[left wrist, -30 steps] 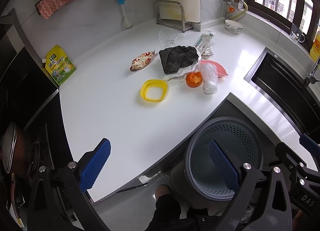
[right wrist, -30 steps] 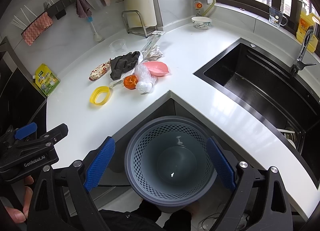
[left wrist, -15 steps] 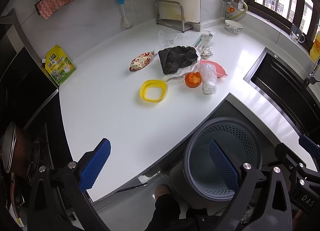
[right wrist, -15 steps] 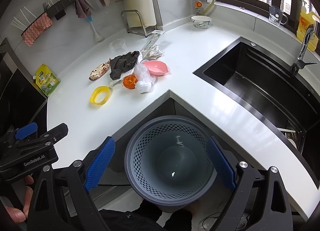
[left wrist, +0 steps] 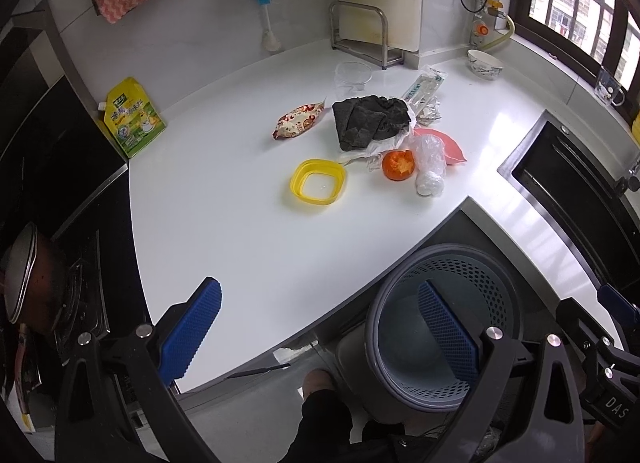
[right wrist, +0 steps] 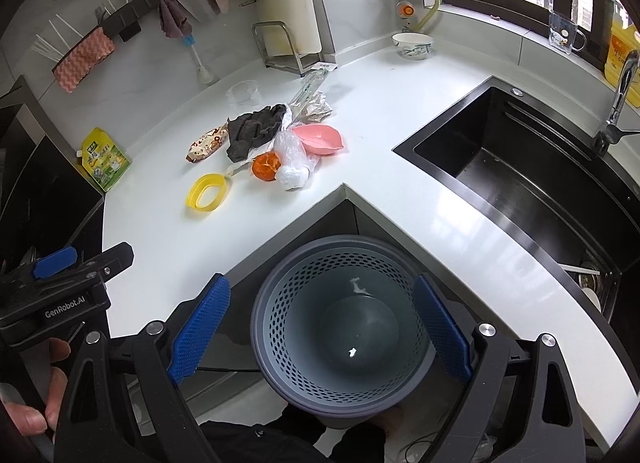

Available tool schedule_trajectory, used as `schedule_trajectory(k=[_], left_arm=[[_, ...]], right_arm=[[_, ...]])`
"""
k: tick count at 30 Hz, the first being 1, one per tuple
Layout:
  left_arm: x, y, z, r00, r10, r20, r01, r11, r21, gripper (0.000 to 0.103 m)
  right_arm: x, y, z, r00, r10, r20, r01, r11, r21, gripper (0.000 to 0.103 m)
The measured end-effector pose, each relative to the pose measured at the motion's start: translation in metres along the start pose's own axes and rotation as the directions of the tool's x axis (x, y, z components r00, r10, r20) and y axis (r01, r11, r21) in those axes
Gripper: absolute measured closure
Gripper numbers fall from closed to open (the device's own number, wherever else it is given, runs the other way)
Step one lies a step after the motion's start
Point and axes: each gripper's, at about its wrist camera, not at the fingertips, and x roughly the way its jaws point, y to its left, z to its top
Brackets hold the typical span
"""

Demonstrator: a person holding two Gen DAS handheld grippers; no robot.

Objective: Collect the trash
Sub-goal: 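Grasp the clear plastic bag with the right tool while the left tool grasps the yellow lid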

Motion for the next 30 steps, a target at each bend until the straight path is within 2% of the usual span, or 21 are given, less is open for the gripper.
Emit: schedule_trajectory(k=[5,10,14,19,24,30], left_arm=[[0.002,0.012,-0.004,1.0,0.023,-0.003,-0.024,0.997,-0.08,0.006],[0.008,0.016,-0.009,0.997,0.077,0.001,-0.076,0.992,-0.1,0.006],[0.015,0.024,-0.004,0.997,0.069,0.025,-0.066,0.992,-0.108,0.006],[0.044,0.033,0.018,0.999,0.021,0.05,-0.017,0.997,-0.079,0.006],[0.102,0.039,0.046,0.999,-0.044,0.022,0.045,0.998,-0.046,0.006],[0.155,0.04,0.069,0.994,-0.104,0.031,0.104,0.995,-0.004,0.006]], right_arm=[[0.006,-0.014,-0.001,0.999,0.038,-0.014,-0.038,0.999,-0.016,0.014],[0.016,-0.025,0.004,0.996,0.088,-0.017,-0.088,0.995,-0.037,0.014],[0.028,-0.027,0.016,0.995,0.104,-0.011,-0.104,0.993,-0.046,0.014],[0.055,-0.017,0.036,0.995,0.098,-0.009,-0.098,0.995,-0.036,0.014],[0.094,-0.005,0.053,0.998,0.06,-0.002,-0.06,0.998,-0.008,0.014],[0.152,0.003,0.077,1.0,0.018,-0.016,-0.018,0.999,0.044,0.014]])
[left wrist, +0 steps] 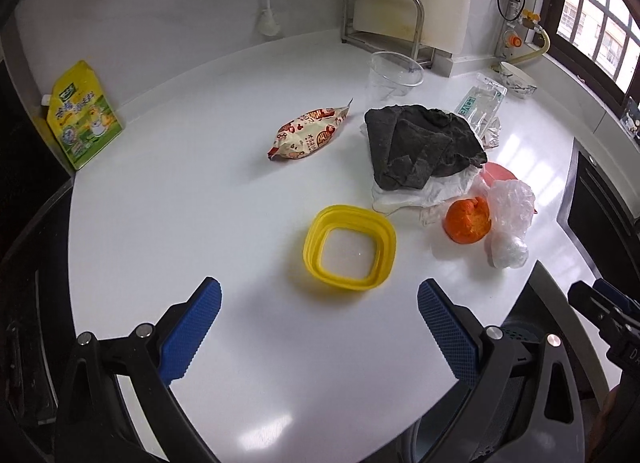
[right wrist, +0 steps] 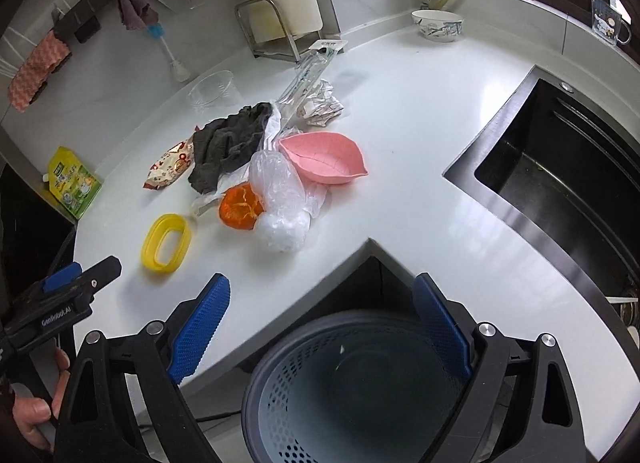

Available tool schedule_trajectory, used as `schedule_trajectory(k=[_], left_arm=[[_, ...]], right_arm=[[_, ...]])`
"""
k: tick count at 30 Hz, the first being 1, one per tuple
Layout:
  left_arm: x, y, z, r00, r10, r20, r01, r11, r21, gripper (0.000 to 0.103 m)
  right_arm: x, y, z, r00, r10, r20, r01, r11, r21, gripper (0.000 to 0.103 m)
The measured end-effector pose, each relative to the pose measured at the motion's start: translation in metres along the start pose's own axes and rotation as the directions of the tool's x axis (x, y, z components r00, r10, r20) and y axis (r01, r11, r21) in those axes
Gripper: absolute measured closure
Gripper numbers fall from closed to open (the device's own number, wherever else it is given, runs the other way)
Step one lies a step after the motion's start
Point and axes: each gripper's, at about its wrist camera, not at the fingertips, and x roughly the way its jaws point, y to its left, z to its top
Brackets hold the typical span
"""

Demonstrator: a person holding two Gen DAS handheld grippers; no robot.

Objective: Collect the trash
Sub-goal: 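Grasp the clear plastic bag with the right tool while the left tool grasps the yellow lid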

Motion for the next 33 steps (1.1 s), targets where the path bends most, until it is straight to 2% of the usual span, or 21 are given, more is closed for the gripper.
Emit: schedule_trajectory(k=[6,10,16,21,24,25,26,28,31,33], left_arm=[[0.036,0.002,0.008,0.999,-0.051,-0.004,0.051,0.998,0.02,0.006],[0.049,0.0,0.006,0.997,-0.08,-0.012,0.08,0.997,0.015,0.006],[0.06,-0.007,0.005,0.996,-0.086,-0.021,0.087,0.994,0.06,0.006],[0.07,-0.005,0.007,0.995,-0.098,-0.037,0.099,0.994,0.042,0.006],[0.076,-0.005,0.009,0.996,-0.08,-0.038,0.081,0.996,0.043,0.006],[0.078,-0.004,0.008,0.996,-0.074,-0.041,0.075,0.996,0.042,0.006],[0.08,-0.003,0.008,0.996,-0.07,-0.045,0.072,0.997,0.039,0.006],[0.084,-0.001,0.008,0.996,-0.073,-0.056,0.074,0.997,0.029,0.006],[0.089,0.0,0.008,0.995,-0.079,-0.063,0.081,0.996,0.022,0.006],[0.09,-0.003,0.007,0.996,-0.066,-0.051,0.069,0.996,0.05,0.006]], right_arm=[[0.039,0.012,0.024,1.0,-0.003,0.015,0.002,0.999,0.048,0.014],[0.055,0.015,0.032,0.999,-0.041,0.007,0.04,0.997,0.066,0.014],[0.076,0.012,0.036,0.995,-0.099,-0.029,0.101,0.992,0.081,0.015],[0.082,0.017,0.035,0.993,-0.11,-0.037,0.111,0.993,0.048,0.015],[0.083,0.018,0.035,0.994,-0.104,-0.034,0.105,0.994,0.041,0.016],[0.084,0.019,0.035,0.994,-0.102,-0.036,0.103,0.994,0.037,0.023],[0.085,0.02,0.035,0.995,-0.091,-0.043,0.092,0.995,0.031,0.038],[0.09,0.022,0.034,0.995,-0.071,-0.073,0.073,0.997,0.02,0.052],[0.091,0.027,0.034,0.995,-0.064,-0.074,0.065,0.998,0.003,0.063],[0.091,0.029,0.034,0.996,-0.061,-0.07,0.062,0.998,0.002,0.063]])
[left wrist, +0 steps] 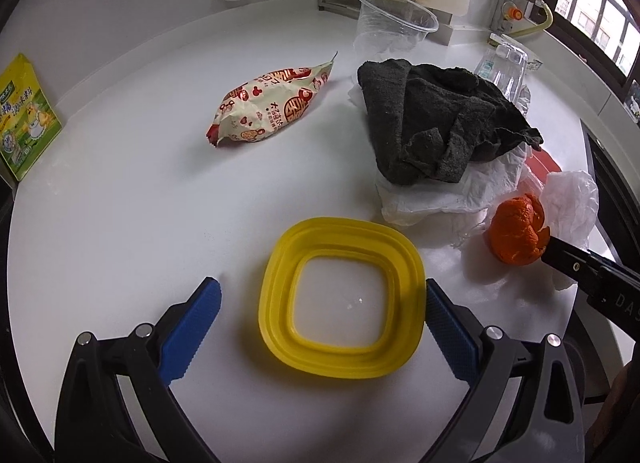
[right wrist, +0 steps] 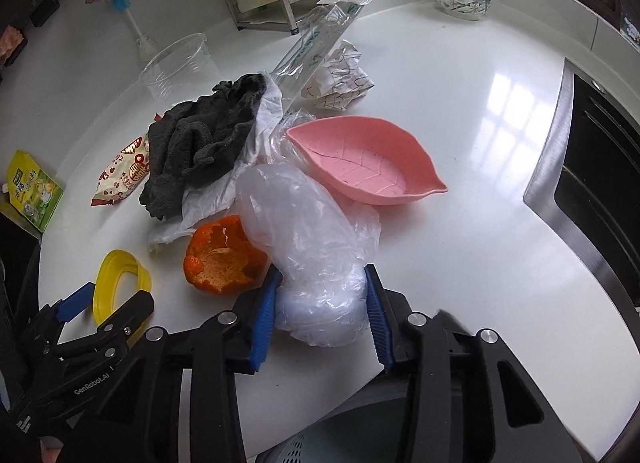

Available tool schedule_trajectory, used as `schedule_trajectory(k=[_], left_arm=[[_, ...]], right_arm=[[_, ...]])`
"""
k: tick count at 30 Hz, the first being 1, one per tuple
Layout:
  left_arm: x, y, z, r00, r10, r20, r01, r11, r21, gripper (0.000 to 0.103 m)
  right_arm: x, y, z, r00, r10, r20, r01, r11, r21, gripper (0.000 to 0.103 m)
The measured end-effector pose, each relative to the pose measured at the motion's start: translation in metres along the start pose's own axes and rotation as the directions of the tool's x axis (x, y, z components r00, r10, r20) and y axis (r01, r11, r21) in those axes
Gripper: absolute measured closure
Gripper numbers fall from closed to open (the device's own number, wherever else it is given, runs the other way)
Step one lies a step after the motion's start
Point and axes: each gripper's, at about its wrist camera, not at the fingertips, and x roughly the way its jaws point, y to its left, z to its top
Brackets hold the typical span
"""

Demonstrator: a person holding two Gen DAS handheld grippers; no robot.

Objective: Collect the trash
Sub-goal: 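Grasp the clear plastic bag with the right tool while the left tool grasps the yellow lid, then carry the bag and yellow lid over the grey bin and release both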

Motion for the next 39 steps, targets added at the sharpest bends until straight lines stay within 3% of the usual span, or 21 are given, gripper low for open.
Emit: schedule_trajectory(k=[3,4,5,19,26,39], left_arm=[[-0.003,-0.002,-0.002,1.0,-0.001,0.026,0.0,0.999,0.038,0.017],[-0.006,-0.003,-0.003,0.999,-0.007,0.041,0.005,0.999,0.05,0.032],[-0.008,-0.005,-0.002,0.999,-0.011,0.047,0.008,0.998,0.058,0.034],[-0.043,-0.01,0.006,0.993,-0.093,0.075,0.085,0.991,0.101,0.036],[-0.064,-0.018,0.006,0.99,-0.116,0.085,0.105,0.988,0.117,0.036],[-0.124,-0.032,0.004,0.979,-0.138,0.152,0.117,0.983,0.138,0.036]], right_arm=[[-0.004,0.003,-0.001,1.0,-0.002,0.018,0.002,1.0,-0.008,0.064],[-0.005,0.003,-0.001,1.0,-0.002,0.024,0.002,1.0,-0.01,0.065],[-0.007,0.003,-0.001,1.0,-0.003,0.03,0.003,1.0,-0.011,0.065],[-0.031,-0.003,-0.014,0.998,0.032,0.061,-0.034,0.999,0.027,0.067],[-0.051,-0.002,-0.02,0.993,0.101,0.063,-0.103,0.994,0.033,0.067],[-0.121,-0.001,-0.027,0.977,0.151,0.15,-0.155,0.988,0.011,0.067]])
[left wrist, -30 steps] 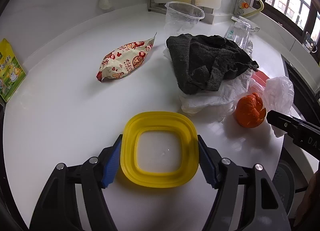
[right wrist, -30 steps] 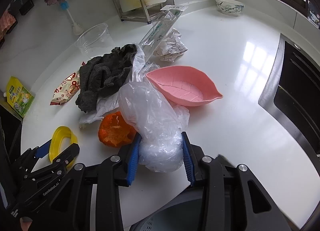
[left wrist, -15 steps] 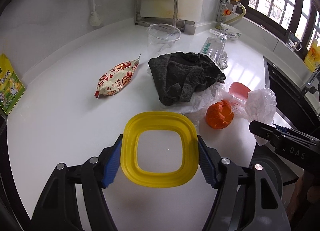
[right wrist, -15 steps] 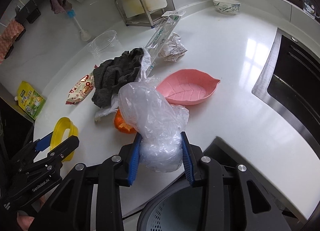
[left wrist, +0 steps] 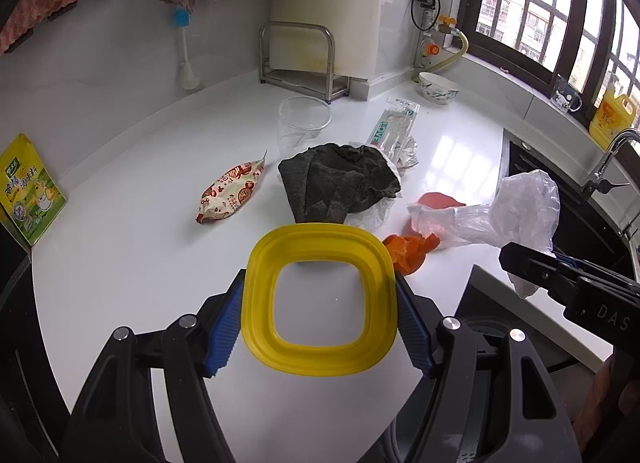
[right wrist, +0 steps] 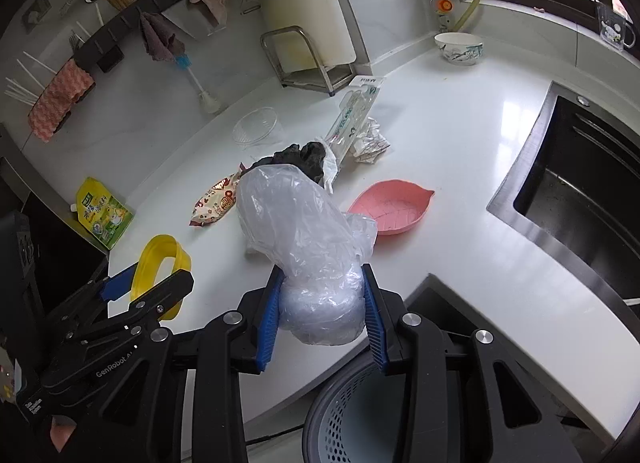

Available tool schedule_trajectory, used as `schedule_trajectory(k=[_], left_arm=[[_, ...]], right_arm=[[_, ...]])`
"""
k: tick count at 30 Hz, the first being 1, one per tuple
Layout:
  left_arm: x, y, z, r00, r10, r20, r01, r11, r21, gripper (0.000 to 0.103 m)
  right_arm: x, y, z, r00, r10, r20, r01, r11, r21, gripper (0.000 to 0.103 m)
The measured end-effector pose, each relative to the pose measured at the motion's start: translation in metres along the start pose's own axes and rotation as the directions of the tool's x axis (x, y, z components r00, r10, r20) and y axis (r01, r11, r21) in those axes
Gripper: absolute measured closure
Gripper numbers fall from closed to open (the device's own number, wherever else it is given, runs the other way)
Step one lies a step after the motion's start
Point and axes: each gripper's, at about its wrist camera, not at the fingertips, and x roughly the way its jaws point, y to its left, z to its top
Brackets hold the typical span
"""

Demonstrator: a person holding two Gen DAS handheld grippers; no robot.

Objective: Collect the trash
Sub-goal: 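Carry the bag and yellow lid over the grey bin and release both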

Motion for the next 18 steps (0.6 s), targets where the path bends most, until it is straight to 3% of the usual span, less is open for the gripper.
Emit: schedule_trajectory(k=[9,18], left_arm=[[-0.034,-0.045,-0.011,0.998,-0.069,0.007,0.069,0.996,0.06,0.036],[-0.039,-0.091,-0.031,0.992,-0.12,-0.032,0.123,0.986,0.114,0.036]], right_arm=[[-0.06,-0.032,-0.029,0.999,-0.043,0.01,0.042,0.999,0.025,0.067],[-0.094,-0.068,-0.058,0.998,-0.06,0.007,0.059,0.996,0.068,0.067]])
